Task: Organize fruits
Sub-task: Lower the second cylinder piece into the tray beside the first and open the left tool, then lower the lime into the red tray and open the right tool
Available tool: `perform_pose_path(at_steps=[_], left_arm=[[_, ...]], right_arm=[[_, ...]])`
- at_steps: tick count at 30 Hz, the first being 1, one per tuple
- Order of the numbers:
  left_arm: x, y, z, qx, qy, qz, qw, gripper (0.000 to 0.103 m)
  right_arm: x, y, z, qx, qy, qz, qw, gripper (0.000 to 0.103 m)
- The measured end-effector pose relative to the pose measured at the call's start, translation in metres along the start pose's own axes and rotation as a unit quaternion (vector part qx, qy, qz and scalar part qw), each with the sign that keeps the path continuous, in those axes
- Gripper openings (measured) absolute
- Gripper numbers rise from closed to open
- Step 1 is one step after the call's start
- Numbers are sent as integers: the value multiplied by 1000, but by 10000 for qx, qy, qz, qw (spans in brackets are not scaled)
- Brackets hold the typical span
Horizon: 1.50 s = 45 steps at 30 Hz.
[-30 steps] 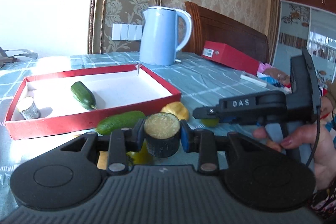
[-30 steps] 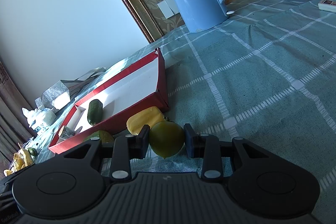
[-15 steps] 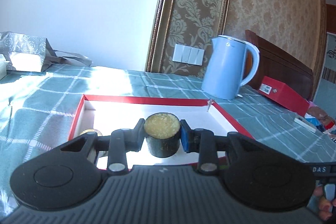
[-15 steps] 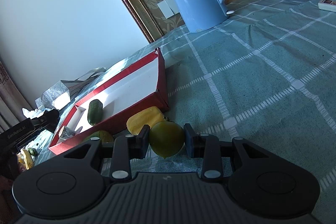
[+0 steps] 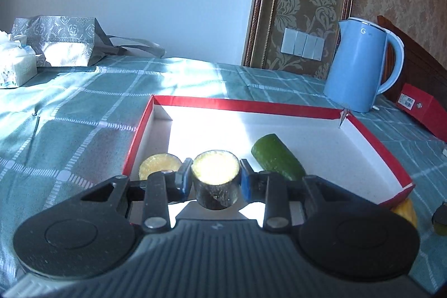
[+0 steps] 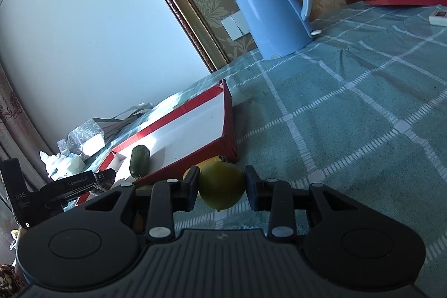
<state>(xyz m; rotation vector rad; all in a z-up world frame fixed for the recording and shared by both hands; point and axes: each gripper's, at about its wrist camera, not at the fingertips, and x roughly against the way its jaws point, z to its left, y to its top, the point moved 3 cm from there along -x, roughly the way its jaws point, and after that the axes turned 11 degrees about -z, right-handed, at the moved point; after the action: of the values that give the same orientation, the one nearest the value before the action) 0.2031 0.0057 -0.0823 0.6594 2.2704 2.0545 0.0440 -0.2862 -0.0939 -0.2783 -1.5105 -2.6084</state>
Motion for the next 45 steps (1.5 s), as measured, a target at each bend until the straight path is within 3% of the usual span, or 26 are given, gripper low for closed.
perform_pose_path(at_steps=[10,14,17,20,27,38,45], left_arm=[[0,0,2,120,-64,16,9999,33],[6,0,4,255,-177,-95,9995,63],[20,2,-5,124,-314,-422,9985,81],[32,5,-10,-58,-116,-774,9969,98],[41,7,2,132,224,-946,9952,103],[52,3,6,260,132,-970,9949,103],[45,1,9,386,121,-695,9968,103]], right_arm=[[-20,14,31,528,119,-109,9985,33],[-29,21,45,815,188,-223,9962,33],[-42,26,56,1059,193,-270,9938,33],[-55,29,65,1288,171,-239,9912,33],[-91,26,72,1722,33,29,9850,34],[-146,15,72,2229,-368,831,9706,34],[-164,10,74,2410,-458,1003,9642,34]])
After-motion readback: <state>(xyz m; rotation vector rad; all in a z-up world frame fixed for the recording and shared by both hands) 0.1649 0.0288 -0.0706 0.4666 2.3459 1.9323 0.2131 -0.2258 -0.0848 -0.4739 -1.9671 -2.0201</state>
